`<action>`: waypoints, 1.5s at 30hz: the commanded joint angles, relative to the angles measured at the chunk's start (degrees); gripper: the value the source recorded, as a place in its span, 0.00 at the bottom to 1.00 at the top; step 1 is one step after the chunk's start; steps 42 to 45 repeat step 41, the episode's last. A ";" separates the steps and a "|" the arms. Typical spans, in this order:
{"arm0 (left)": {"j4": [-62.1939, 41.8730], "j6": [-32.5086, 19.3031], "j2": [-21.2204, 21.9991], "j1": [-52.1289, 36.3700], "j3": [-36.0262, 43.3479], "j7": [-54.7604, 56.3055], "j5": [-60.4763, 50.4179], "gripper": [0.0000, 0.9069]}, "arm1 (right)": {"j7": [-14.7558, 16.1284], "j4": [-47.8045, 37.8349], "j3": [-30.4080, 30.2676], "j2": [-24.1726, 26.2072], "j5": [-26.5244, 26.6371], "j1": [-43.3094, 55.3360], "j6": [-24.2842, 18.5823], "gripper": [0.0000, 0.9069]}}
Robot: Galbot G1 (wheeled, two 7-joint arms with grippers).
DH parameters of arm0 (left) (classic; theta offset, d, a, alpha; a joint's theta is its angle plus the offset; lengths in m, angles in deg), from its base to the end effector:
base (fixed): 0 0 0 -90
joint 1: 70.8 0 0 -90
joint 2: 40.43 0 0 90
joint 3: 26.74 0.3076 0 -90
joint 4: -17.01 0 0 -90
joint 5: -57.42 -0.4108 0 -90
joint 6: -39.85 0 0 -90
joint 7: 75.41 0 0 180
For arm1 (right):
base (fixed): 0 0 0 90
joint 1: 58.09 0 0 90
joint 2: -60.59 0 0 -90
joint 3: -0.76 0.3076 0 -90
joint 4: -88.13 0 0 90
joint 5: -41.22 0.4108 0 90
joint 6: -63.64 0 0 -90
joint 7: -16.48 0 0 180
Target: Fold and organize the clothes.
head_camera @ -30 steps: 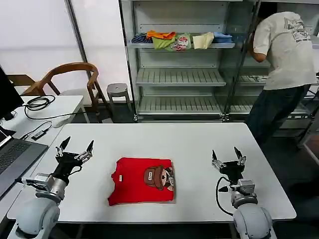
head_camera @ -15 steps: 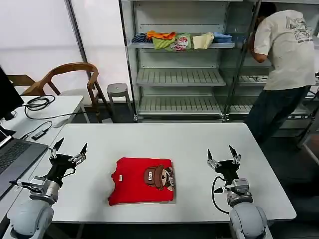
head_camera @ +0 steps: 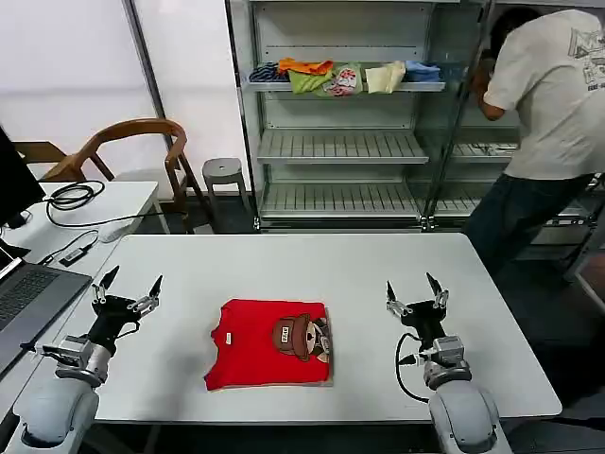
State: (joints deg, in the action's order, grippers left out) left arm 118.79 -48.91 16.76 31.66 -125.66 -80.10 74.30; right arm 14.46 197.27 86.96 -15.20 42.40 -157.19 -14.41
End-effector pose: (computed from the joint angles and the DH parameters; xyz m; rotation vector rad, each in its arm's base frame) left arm 0.3546 0.1736 -0.2363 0.0866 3.1033 0.4629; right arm 0.3549 -0.0175 -0.2330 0.1070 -3.0826 0.3352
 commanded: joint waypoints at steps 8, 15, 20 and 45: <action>-0.86 -1.29 -0.20 0.73 -2.59 -0.75 0.04 1.00 | 0.12 -2.76 -2.89 -0.52 0.16 2.39 -0.34 1.00; -0.20 -1.28 -0.31 1.67 -3.46 -0.75 0.49 1.00 | 1.13 -1.11 -3.02 -0.42 -0.69 2.95 0.48 1.00; -0.14 -1.36 -0.12 1.72 -3.13 -0.78 0.41 1.00 | 0.76 -1.68 -2.61 -0.64 -1.38 3.26 0.05 1.00; -1.59 -1.47 -1.18 -2.39 -0.69 -1.32 0.21 1.00 | 0.11 -4.69 -1.80 -1.72 -4.12 7.10 -3.00 1.00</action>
